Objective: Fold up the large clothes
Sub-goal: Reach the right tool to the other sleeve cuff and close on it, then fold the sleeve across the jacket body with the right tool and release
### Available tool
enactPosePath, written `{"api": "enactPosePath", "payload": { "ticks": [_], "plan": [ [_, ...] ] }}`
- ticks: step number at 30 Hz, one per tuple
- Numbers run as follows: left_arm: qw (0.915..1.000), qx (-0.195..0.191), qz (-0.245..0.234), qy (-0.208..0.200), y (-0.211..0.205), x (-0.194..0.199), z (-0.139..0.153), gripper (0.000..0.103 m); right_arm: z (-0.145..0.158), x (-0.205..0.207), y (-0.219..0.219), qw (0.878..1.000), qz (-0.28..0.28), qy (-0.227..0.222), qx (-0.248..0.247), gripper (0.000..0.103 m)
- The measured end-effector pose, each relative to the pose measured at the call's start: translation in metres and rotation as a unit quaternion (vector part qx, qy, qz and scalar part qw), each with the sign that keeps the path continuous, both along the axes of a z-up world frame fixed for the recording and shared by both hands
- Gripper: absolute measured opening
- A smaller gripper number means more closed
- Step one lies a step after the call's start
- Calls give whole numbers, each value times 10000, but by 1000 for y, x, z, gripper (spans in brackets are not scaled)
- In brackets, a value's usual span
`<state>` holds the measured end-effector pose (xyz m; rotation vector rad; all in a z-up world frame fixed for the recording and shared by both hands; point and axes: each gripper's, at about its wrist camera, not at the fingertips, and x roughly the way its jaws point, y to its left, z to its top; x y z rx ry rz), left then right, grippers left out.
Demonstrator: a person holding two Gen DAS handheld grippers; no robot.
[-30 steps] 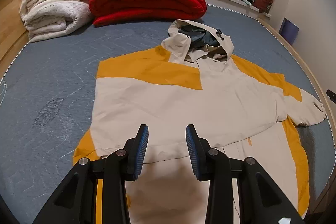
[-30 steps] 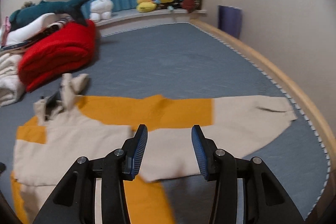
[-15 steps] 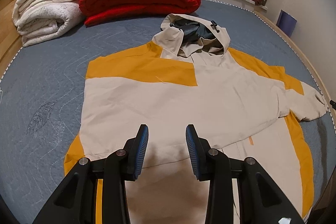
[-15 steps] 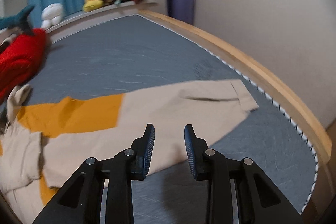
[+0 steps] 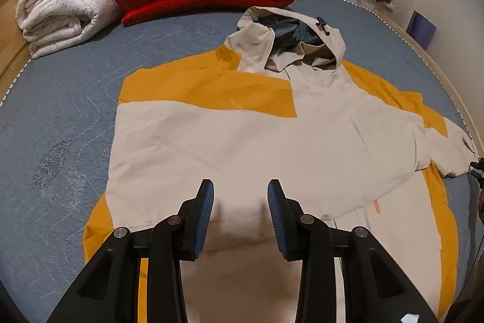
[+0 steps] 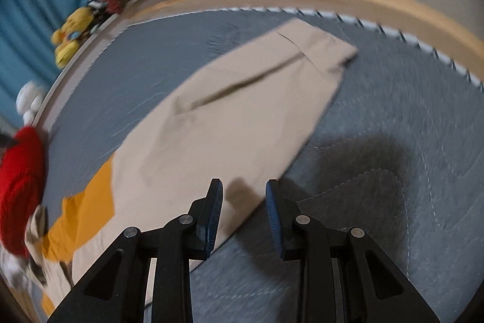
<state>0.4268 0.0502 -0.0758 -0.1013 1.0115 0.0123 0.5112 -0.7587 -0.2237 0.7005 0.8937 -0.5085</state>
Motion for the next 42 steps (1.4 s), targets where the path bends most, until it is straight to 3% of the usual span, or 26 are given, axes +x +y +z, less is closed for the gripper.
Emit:
{"api": "enactPosePath", "payload": {
  "ticks": [3, 10, 19, 24, 25, 26, 27, 28, 31, 34, 38, 42],
  "plan": [
    [10000, 7, -6, 29, 0, 2, -2, 34, -15, -3, -13, 9995, -197, 11, 265, 31],
    [10000, -23, 13, 17, -1, 3, -4, 34, -25, -2, -31, 9965, -466, -447, 536, 31],
    [9999, 58, -88, 29, -6, 1, -7, 34, -31, 5, -62, 9887, -855, -1002, 712, 30],
    [9999, 27, -64, 74, -3, 2, -10, 34, -31, 3, -80, 9845, -1182, -1093, 697, 30],
    [10000, 21, -57, 77, -3, 2, -10, 34, -31, 1, -81, 9839, -1199, -1111, 721, 27],
    [10000, -2, -42, 72, -2, 3, -10, 34, -31, 0, -81, 9839, -1218, -1097, 709, 14],
    [10000, -40, -20, 63, 0, 3, -9, 34, -31, 1, -81, 9848, -1216, -1063, 642, 7],
    [10000, -66, -3, 59, 0, 4, -8, 34, -28, -1, -80, 9849, -1218, -1081, 587, 5],
    [9999, -154, 67, 24, 6, 3, -4, 34, -8, 3, -68, 9854, -1186, -1192, 253, 2],
    [9997, -205, 117, 6, 12, 2, 1, 34, 29, 21, -38, 9875, -814, -1330, -248, 2],
    [9994, -263, 201, -12, 23, -3, 8, 34, 87, 55, 37, 9833, 221, -1627, -787, 2],
    [9984, -373, 422, 26, 40, -8, 13, 34, 138, 72, 134, 9651, 1363, -1983, -1035, 2]
  ]
}}
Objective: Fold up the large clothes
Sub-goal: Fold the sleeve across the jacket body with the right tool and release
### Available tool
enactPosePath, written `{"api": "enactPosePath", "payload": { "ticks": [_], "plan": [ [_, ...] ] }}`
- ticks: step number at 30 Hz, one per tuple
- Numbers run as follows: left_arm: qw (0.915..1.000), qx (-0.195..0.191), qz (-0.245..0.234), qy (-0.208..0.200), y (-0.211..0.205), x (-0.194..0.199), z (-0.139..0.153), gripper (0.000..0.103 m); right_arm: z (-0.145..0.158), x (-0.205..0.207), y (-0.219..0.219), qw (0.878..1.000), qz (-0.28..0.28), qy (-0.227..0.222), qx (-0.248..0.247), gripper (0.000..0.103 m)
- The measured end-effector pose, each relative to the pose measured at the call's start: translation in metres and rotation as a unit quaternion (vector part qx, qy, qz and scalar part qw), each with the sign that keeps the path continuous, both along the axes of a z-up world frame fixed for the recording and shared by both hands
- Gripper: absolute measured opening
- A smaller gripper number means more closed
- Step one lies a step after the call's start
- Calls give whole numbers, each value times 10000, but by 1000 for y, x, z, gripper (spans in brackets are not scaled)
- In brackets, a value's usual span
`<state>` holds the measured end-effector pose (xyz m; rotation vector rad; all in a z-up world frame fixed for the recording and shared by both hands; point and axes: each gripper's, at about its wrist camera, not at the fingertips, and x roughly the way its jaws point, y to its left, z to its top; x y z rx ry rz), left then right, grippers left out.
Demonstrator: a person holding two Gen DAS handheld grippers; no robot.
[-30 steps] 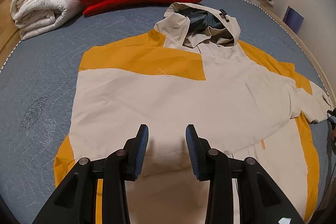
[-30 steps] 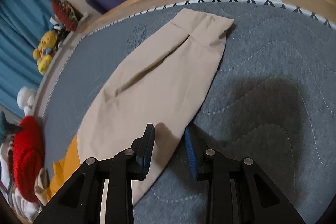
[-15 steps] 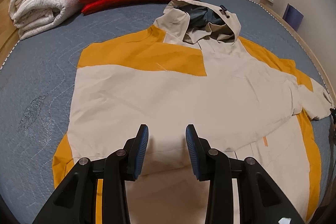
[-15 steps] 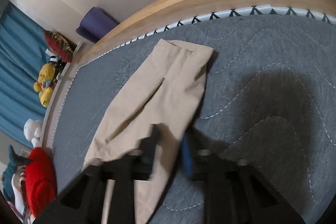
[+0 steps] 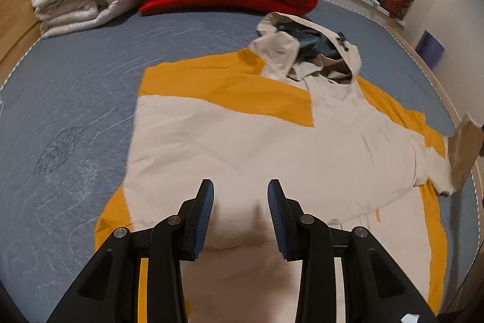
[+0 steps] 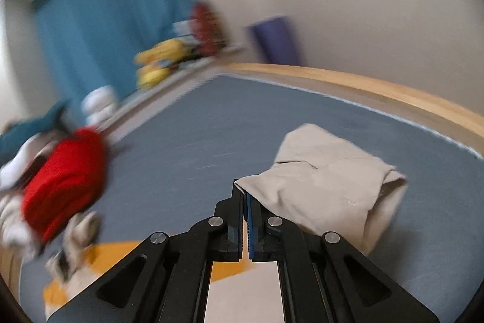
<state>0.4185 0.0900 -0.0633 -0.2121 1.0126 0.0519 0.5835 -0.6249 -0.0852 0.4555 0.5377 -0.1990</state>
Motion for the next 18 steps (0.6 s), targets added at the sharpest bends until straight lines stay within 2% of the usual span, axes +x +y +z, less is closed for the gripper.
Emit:
{"api": "enactPosePath", "payload": {
  "ticks": [3, 5, 8, 13, 18],
  "plan": [
    [9999, -71, 80, -59, 13, -6, 6, 34, 28, 5, 78, 9968, 779, -129, -128, 2],
    [9999, -70, 109, -95, 18, -9, 10, 34, 32, 4, 125, 9922, 1240, -93, -106, 2],
    [9995, -188, 202, -147, 30, -13, 16, 34, 37, -3, 212, 9787, 2035, 5, -258, 2],
    [9986, -378, 345, -167, 49, -17, 23, 34, 23, -25, 337, 9511, 3068, 247, -270, 2],
    [9968, -607, 490, -160, 69, -19, 28, 34, -12, -47, 457, 9229, 3794, 603, -280, 2]
  ]
}}
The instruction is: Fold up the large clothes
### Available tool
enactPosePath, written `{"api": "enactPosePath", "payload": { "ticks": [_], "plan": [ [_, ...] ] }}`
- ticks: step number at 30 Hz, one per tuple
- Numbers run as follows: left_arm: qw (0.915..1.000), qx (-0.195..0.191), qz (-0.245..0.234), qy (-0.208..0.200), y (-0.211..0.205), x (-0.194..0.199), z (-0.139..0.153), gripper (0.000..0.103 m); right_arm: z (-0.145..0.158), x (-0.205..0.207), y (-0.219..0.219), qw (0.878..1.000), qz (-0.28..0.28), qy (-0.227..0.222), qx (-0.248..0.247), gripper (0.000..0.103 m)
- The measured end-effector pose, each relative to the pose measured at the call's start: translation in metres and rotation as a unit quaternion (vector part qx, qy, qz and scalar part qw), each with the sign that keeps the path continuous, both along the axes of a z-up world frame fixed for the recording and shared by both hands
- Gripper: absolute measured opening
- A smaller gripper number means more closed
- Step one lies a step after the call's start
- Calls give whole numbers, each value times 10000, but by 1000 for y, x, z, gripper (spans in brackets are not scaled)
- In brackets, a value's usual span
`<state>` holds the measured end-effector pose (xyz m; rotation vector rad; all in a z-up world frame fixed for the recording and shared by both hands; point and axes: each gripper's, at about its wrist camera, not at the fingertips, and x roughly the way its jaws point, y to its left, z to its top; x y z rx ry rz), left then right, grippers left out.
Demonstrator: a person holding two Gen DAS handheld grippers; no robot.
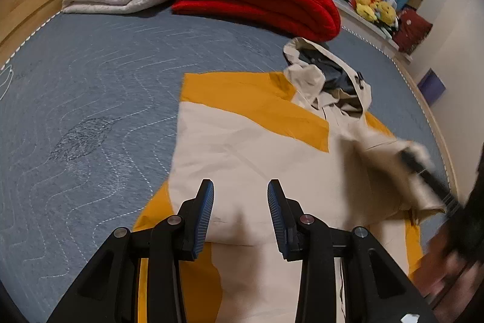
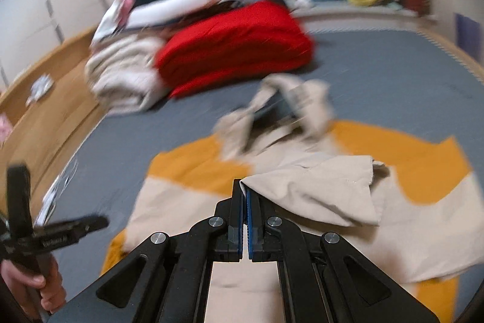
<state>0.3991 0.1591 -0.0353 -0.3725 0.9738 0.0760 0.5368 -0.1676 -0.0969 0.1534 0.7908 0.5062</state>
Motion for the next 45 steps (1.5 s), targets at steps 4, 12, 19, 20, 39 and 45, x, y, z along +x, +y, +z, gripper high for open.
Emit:
{"api": "enactPosePath", "payload": {
  "ticks": [4, 12, 19, 20, 39, 45],
  "plan": [
    [9999, -143, 67, 20, 11, -1, 2, 34, -27, -24, 76, 9980, 618, 102, -118, 2],
    [9991, -353, -57, 215, 21, 1, -5, 34, -82, -42, 150, 9814, 1363, 1008, -896, 11],
    [9983, -494, -209, 222, 7, 3, -10, 32, -47, -51, 64, 9748, 1096, 1332, -1414, 15],
    [9982, -482, -282, 204, 1, 4, -11, 32, -34, -53, 46, 9773, 1005, 1243, -1387, 15],
    [9876, 300, -1460, 484, -146, 36, -62, 54, -71, -8, -142, 9670, -1456, 1975, -680, 28],
    [9804, 847, -1527, 912, -165, 44, -90, 65, -68, -4, -123, 9733, -1209, 1846, -626, 28]
  ]
}}
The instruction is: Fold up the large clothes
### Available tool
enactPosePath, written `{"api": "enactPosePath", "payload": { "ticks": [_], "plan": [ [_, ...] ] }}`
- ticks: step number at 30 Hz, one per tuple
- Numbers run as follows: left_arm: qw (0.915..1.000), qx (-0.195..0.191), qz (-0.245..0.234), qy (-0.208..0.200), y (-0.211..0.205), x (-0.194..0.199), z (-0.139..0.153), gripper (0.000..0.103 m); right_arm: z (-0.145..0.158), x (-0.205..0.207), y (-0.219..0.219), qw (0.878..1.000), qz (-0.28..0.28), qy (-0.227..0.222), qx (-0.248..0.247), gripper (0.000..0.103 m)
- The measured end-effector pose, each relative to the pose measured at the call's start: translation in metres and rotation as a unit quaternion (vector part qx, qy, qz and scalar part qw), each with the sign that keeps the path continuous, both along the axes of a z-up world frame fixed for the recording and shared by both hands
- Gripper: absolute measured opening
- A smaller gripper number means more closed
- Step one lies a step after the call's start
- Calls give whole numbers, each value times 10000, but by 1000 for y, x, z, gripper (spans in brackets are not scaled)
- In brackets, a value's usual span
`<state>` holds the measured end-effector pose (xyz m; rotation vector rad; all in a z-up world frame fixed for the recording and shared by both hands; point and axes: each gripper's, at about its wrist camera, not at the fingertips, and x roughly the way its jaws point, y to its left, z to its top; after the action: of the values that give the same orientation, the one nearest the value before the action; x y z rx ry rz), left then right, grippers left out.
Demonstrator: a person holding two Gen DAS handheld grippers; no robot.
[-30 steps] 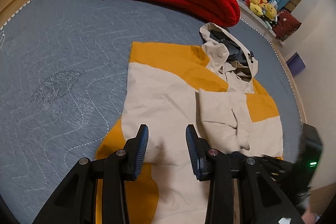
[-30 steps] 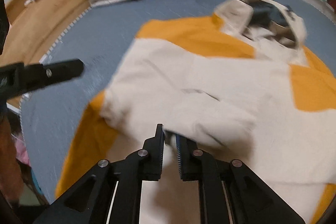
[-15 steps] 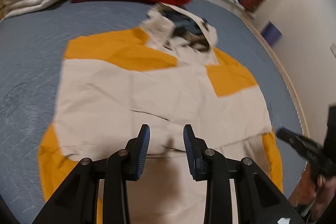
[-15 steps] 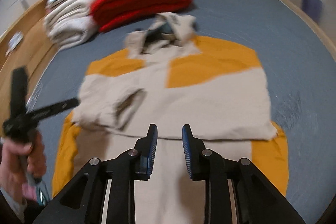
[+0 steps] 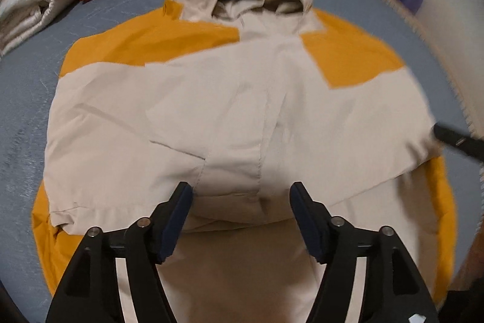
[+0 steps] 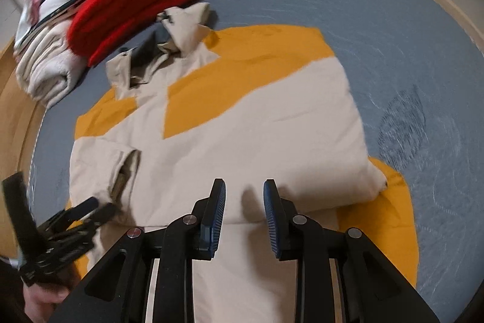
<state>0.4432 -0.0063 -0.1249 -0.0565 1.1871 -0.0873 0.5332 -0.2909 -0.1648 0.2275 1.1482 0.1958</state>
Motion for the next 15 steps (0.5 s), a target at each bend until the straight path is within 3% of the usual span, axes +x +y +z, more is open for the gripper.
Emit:
{"api": "enactPosePath", "payload": {
  "ticks": [6, 10, 13, 15],
  "plan": [
    [9989, 387, 18, 249, 2, 2, -17, 65, 5, -2, 18, 9992, 301, -153, -215, 28],
    [9992, 337, 191, 29, 18, 0, -4, 19, -3, 0, 19, 9995, 259, -16, -171, 28],
    [9950, -206, 905, -377, 58, -9, 28, 17, -8, 1, 19, 9996, 213, 86, -157, 28],
    [9852, -743, 1433, -575, 92, -20, 46, 18, -10, 1, 19, 9996, 186, 107, -197, 28]
  ]
}}
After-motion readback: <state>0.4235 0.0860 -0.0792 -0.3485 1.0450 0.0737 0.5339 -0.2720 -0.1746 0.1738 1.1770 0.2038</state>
